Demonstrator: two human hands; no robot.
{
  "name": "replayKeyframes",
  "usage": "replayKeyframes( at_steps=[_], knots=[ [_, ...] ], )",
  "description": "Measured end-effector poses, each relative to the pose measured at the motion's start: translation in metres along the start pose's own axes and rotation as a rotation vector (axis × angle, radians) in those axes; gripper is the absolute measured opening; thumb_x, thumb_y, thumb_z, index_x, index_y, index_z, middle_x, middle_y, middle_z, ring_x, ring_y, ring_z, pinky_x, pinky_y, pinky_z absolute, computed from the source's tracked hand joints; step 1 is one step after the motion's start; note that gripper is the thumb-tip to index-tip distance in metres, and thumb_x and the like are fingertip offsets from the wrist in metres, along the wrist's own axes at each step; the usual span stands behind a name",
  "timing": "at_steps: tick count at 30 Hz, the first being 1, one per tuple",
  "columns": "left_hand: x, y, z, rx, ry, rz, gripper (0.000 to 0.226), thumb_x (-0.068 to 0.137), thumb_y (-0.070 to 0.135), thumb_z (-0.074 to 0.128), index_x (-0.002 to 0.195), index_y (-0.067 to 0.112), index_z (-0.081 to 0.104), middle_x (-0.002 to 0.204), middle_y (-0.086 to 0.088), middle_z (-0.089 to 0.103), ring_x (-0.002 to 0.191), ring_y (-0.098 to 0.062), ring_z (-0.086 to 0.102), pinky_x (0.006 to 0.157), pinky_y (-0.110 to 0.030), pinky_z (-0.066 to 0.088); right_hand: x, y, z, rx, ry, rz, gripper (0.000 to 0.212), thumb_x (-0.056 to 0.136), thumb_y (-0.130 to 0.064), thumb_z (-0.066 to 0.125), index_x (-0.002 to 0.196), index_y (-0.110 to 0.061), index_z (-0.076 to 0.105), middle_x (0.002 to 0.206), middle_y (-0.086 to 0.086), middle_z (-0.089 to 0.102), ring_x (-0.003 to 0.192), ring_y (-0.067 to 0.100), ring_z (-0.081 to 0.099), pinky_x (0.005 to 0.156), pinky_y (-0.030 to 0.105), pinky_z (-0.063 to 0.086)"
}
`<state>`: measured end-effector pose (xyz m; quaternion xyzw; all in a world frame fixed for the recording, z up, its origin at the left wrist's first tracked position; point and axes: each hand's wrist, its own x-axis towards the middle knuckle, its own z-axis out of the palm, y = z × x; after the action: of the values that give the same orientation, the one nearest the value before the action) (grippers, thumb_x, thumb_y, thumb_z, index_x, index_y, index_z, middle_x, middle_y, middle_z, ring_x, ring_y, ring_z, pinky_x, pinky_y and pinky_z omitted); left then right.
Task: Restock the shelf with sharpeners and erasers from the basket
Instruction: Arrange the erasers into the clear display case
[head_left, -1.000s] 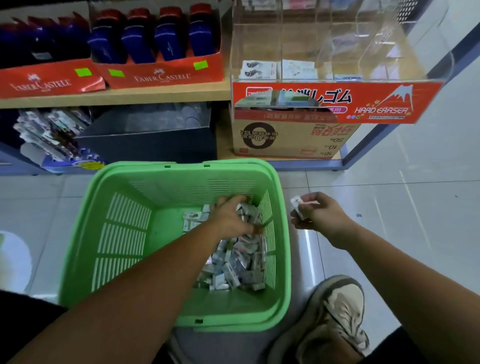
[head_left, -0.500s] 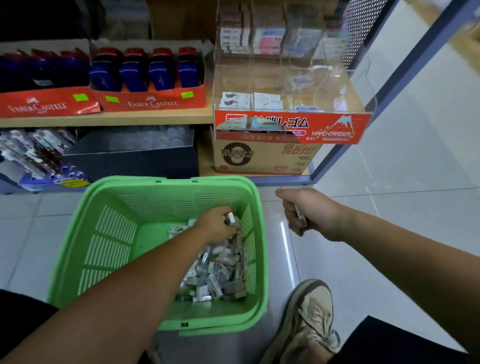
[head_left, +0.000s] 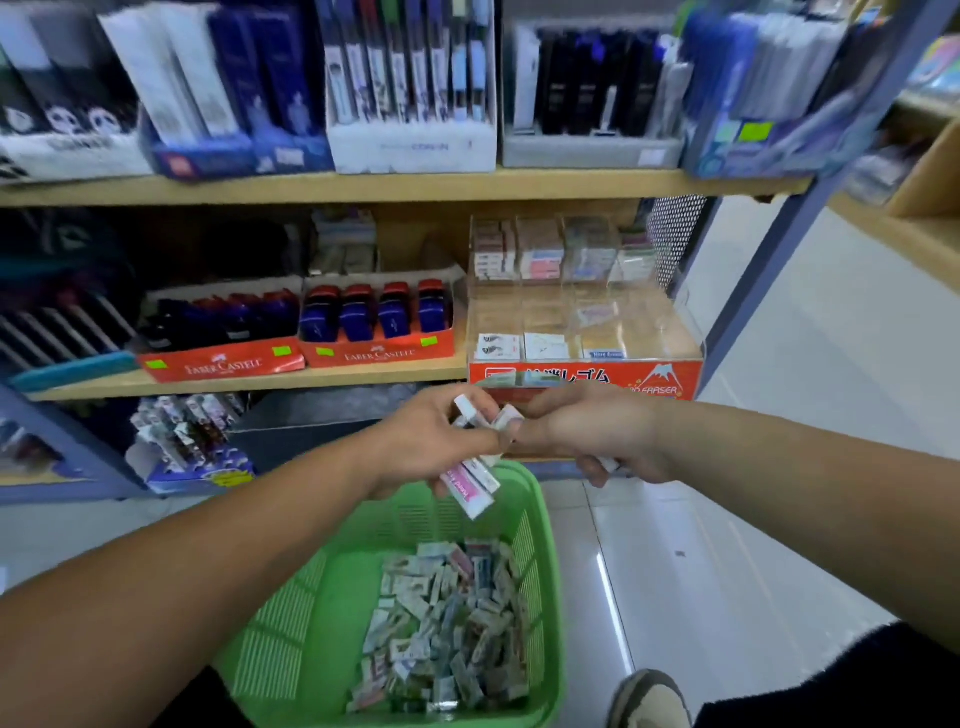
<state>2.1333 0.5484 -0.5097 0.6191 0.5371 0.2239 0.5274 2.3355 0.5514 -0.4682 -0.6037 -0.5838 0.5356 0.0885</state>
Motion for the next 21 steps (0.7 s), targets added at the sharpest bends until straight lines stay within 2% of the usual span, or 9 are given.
replayKeyframes(
  at_steps=[2, 4, 6, 10, 12, 13, 15, 17, 21],
  knots=[
    [-0.005, 0.017, -0.015, -0.075, 0.037, 0.029, 0.018, 0.093, 0.025, 0.076, 0.106, 0.021, 0.064, 0.078, -0.004, 0.069, 0.059, -0.018, 0.064, 0.045, -0.028, 0.044, 0.008, -0.011, -0.001, 0.135, 0.032, -0.035, 0.029, 0.101, -0.036, 0.068, 0.114, -0.011, 0.071, 0.093, 0.013, 0.073, 0.041, 0.013, 0.036, 0.049, 0.024, 0.035],
    [-0.001, 0.027, -0.026, -0.153, 0.081, 0.032, 0.020, 0.094, 0.022, 0.075, 0.109, 0.017, 0.063, 0.079, -0.008, 0.067, 0.059, -0.020, 0.062, 0.044, -0.028, 0.043, 0.019, -0.022, -0.002, 0.293, 0.065, -0.065, 0.021, 0.101, -0.031, 0.069, 0.107, -0.010, 0.069, 0.106, 0.017, 0.076, 0.039, 0.012, 0.036, 0.047, 0.023, 0.035],
    [0.005, 0.032, -0.035, -0.228, 0.123, 0.034, 0.023, 0.093, 0.022, 0.076, 0.110, 0.013, 0.063, 0.080, -0.010, 0.066, 0.057, -0.020, 0.061, 0.043, -0.027, 0.042, 0.027, -0.031, 0.000, 0.426, 0.075, -0.093, 0.014, 0.101, -0.030, 0.069, 0.101, -0.016, 0.066, 0.106, 0.015, 0.075, 0.040, 0.011, 0.037, 0.045, 0.022, 0.036],
    [0.018, 0.029, -0.043, -0.320, 0.154, 0.038, 0.028, 0.089, 0.029, 0.079, 0.109, 0.012, 0.067, 0.077, -0.008, 0.069, 0.054, -0.019, 0.059, 0.043, -0.026, 0.041, 0.042, -0.036, 0.001, 0.543, 0.102, -0.165, 0.018, 0.099, -0.028, 0.071, 0.103, -0.013, 0.061, 0.083, 0.009, 0.064, 0.041, 0.012, 0.036, 0.049, 0.028, 0.036],
    [0.027, 0.024, -0.048, -0.292, 0.140, 0.049, 0.023, 0.089, 0.032, 0.078, 0.105, 0.017, 0.070, 0.075, -0.007, 0.069, 0.054, -0.018, 0.059, 0.043, -0.027, 0.040, 0.050, -0.030, -0.003, 0.551, 0.102, -0.167, 0.018, 0.100, -0.028, 0.070, 0.097, -0.015, 0.058, 0.066, 0.007, 0.052, 0.042, 0.013, 0.033, 0.050, 0.029, 0.036],
    [0.032, 0.020, -0.049, -0.280, 0.145, 0.046, 0.018, 0.090, 0.032, 0.078, 0.102, 0.019, 0.072, 0.075, -0.007, 0.069, 0.055, -0.018, 0.058, 0.043, -0.027, 0.039, 0.054, -0.026, -0.006, 0.561, 0.098, -0.161, 0.019, 0.101, -0.028, 0.069, 0.095, -0.016, 0.057, 0.067, 0.008, 0.049, 0.042, 0.013, 0.032, 0.051, 0.029, 0.037],
    [0.042, 0.015, -0.050, -0.265, 0.186, 0.015, 0.010, 0.092, 0.033, 0.076, 0.097, 0.024, 0.073, 0.074, -0.003, 0.069, 0.057, -0.019, 0.058, 0.044, -0.027, 0.037, 0.061, -0.021, -0.013, 0.593, 0.106, -0.154, 0.017, 0.102, -0.028, 0.069, 0.093, -0.016, 0.059, 0.080, 0.013, 0.048, 0.042, 0.013, 0.031, 0.051, 0.029, 0.040],
    [0.052, 0.010, -0.050, -0.249, 0.237, -0.028, 0.007, 0.093, 0.032, 0.076, 0.095, 0.026, 0.072, 0.071, 0.001, 0.067, 0.056, -0.017, 0.058, 0.044, -0.027, 0.035, 0.072, -0.017, -0.019, 0.614, 0.134, -0.152, 0.015, 0.102, -0.024, 0.067, 0.095, -0.014, 0.060, 0.083, 0.013, 0.049, 0.041, 0.013, 0.029, 0.050, 0.029, 0.040],
    [0.072, 0.011, -0.048, -0.239, 0.272, -0.061, 0.002, 0.095, 0.029, 0.072, 0.096, 0.029, 0.071, 0.077, 0.000, 0.067, 0.057, -0.013, 0.060, 0.045, -0.025, 0.037, 0.092, -0.018, -0.027, 0.655, 0.126, -0.148, 0.012, 0.100, -0.020, 0.069, 0.104, -0.010, 0.064, 0.099, 0.022, 0.058, 0.040, 0.013, 0.032, 0.049, 0.028, 0.042]
  ],
)
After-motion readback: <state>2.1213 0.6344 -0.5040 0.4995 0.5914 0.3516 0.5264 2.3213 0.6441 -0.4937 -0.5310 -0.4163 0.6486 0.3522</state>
